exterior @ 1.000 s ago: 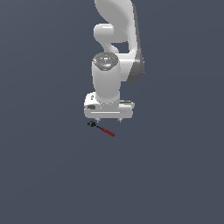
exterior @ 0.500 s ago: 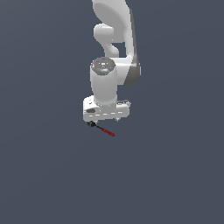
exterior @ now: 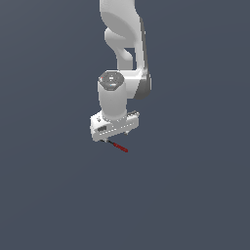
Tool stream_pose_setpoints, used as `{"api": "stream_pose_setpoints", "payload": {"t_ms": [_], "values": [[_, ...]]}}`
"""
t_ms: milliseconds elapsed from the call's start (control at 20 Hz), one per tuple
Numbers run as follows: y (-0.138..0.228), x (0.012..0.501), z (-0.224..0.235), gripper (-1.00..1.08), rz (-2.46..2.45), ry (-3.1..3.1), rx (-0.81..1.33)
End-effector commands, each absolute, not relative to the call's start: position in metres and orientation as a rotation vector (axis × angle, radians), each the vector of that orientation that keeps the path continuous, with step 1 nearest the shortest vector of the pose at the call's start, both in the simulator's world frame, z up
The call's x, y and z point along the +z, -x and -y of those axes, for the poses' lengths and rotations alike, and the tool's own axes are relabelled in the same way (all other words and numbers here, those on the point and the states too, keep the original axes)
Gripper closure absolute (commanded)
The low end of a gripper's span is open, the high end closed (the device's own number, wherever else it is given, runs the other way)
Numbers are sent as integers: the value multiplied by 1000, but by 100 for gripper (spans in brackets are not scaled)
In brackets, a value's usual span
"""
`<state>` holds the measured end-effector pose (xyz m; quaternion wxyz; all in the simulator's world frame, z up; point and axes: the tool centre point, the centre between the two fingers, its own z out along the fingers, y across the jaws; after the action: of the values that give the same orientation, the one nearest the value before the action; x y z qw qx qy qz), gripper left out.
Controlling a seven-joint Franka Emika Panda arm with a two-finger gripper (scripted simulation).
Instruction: Pick up the object and move it to a goal position.
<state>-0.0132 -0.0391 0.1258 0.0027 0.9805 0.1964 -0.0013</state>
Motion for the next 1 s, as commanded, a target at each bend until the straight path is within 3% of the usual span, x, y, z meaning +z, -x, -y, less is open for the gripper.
{"api": "stream_pose_setpoints", "payload": {"t_ms": [0, 950], "values": [[16, 120, 42, -92, -717, -3052, -5], [39, 76, 62, -92, -1438, -2788, -7]]}}
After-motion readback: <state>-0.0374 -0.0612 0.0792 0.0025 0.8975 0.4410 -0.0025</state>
